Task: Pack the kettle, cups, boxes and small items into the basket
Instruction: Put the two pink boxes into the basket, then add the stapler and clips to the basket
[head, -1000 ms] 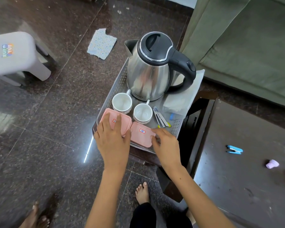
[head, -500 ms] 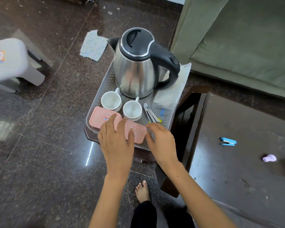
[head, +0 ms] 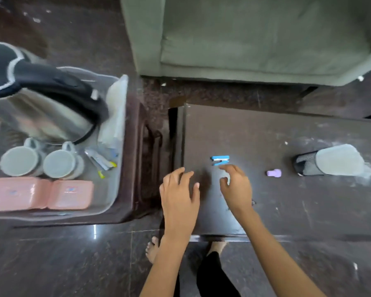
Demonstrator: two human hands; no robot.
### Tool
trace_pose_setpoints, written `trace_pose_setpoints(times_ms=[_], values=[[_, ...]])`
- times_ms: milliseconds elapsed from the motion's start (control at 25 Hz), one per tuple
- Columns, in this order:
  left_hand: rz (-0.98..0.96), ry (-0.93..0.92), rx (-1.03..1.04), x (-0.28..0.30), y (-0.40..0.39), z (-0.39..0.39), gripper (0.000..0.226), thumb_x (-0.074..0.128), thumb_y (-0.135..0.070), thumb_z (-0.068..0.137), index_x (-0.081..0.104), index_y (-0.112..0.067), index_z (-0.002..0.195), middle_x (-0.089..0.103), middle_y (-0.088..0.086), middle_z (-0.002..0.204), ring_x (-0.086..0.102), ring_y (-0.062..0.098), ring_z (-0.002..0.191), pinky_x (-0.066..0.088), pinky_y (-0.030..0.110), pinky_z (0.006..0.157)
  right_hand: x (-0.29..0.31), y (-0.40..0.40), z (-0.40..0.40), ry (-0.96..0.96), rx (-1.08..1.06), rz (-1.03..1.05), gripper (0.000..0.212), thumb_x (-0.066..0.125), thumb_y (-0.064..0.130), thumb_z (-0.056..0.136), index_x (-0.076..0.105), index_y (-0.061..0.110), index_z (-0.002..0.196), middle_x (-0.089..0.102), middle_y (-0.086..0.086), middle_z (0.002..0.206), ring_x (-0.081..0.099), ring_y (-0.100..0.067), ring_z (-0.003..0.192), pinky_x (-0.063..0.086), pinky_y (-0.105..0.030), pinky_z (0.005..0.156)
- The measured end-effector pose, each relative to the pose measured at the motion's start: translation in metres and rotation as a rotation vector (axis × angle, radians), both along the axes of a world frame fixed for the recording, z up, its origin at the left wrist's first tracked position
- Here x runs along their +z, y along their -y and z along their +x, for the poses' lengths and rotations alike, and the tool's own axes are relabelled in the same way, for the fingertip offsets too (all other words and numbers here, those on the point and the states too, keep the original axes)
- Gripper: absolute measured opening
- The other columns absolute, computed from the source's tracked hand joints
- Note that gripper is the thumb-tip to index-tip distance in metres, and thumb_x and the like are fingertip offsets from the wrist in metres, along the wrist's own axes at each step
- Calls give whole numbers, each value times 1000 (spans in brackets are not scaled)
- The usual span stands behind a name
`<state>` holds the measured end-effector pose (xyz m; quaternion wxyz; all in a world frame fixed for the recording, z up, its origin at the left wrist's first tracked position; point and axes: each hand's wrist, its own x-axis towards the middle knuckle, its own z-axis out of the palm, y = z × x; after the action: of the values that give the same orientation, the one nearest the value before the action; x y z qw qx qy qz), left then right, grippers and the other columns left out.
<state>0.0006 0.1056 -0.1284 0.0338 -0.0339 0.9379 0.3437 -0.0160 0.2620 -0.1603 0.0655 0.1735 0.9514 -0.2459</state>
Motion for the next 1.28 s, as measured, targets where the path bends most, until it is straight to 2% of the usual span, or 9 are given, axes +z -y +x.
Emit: trace_pose_setpoints(times_ms=[240,440,560,640,760,880,1040,1160,1280], values=[[-11,105,-25,-18,-48,-3,26,66,-19,83,67,-17,109,62,4,120,53,26,112,42,40,90,-50,-42,-49,218,260,94,69,46,-9,80,37,19,142,32,-3,152,29,-23,138,39,-36,105],[77,168,20,-34,-69,-8,27,65,-17,85,65,-14,111,63,7,116,54,27,108,45,40,93,-64,-48,-45,300,355,190,39,52,1,86,50,14,122,45,-9,126,46,-29,116,48,-38,75],[300,406,144,-37,-90,-6,45,56,-29,93,50,-10,133,58,5,127,56,24,113,42,32,98,-44,-58,-25,238,126,-89,36,62,18,86,56,20,121,54,-3,119,56,-24,106,51,-37,79],[535,629,244,-37,-112,-8,50,52,-34,94,45,-9,136,60,3,120,59,22,112,41,29,97,-24,-61,-8,103,62,-260,35,66,15,82,62,21,116,59,-1,111,62,-21,95,53,-36,78],[751,675,433,-37,-142,-6,23,56,-31,93,64,-12,102,69,7,93,65,23,93,51,41,87,0,-65,19,15,68,-354,37,64,4,81,64,20,115,62,1,108,63,-13,89,53,-25,78],[818,681,537,-43,-158,-7,19,58,-24,92,64,-8,82,69,12,87,66,23,88,55,44,84,3,-90,32,38,76,-289,45,62,-2,78,63,16,119,63,1,114,64,-14,93,44,-9,83],[866,665,549,-41,-160,-8,16,59,-16,92,62,-14,77,70,8,91,68,24,95,55,29,80,-24,-137,44,70,-26,-102,43,59,1,78,62,16,117,56,-3,125,57,-23,108,50,-32,85],[840,633,524,-38,-155,-2,12,59,-16,92,62,-15,80,70,5,89,68,22,94,56,18,71,-48,-144,47,290,-29,59,42,60,15,87,54,19,128,42,-8,137,42,-28,122,49,-37,85],[849,631,527,-36,-146,4,6,58,-17,92,59,-12,94,70,9,98,69,21,93,57,17,70,-59,-141,36,300,21,94,27,56,6,87,60,11,113,45,-12,125,47,-30,111,49,-35,76]])
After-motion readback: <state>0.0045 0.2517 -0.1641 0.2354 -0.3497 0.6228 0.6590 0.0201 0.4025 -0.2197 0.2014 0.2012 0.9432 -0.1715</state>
